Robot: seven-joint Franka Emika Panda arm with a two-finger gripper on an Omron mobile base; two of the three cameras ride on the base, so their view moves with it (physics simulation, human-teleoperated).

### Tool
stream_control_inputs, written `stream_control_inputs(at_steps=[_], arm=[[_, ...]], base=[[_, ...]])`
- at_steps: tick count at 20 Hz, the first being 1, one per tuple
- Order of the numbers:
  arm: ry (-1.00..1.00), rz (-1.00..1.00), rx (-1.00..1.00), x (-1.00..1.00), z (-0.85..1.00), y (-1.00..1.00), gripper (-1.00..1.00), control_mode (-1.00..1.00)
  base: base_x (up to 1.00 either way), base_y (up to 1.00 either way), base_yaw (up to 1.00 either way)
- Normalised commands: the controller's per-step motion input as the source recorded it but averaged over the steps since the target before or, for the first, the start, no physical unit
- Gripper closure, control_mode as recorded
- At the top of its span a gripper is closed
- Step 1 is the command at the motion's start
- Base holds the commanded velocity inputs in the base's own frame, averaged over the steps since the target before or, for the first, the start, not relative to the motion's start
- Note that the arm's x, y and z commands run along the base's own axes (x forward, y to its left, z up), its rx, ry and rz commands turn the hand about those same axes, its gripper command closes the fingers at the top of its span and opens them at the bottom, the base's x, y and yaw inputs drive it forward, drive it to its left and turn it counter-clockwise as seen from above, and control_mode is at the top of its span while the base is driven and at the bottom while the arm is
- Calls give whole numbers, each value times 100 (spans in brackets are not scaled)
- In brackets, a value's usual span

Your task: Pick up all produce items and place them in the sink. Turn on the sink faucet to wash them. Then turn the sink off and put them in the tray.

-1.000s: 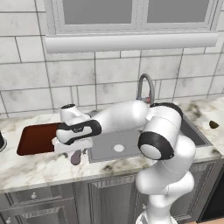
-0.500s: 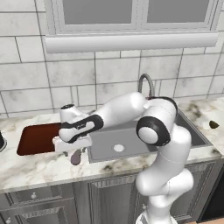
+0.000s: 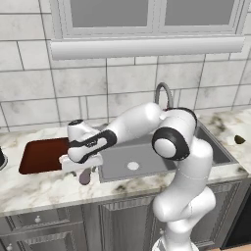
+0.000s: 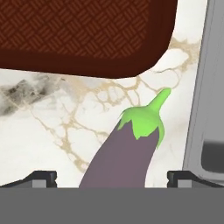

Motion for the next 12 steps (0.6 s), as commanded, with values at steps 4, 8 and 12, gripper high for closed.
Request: stream_control_inputs(at_steps=[4, 8, 12], arm=[[-7, 0, 6, -1, -23, -10, -100, -100], [-7, -2, 8, -6, -29, -11, -100, -100], [-5, -4, 9, -4, -32, -5, 100, -100]], base=[[0, 0, 0], [0, 0, 0], [0, 0, 0]])
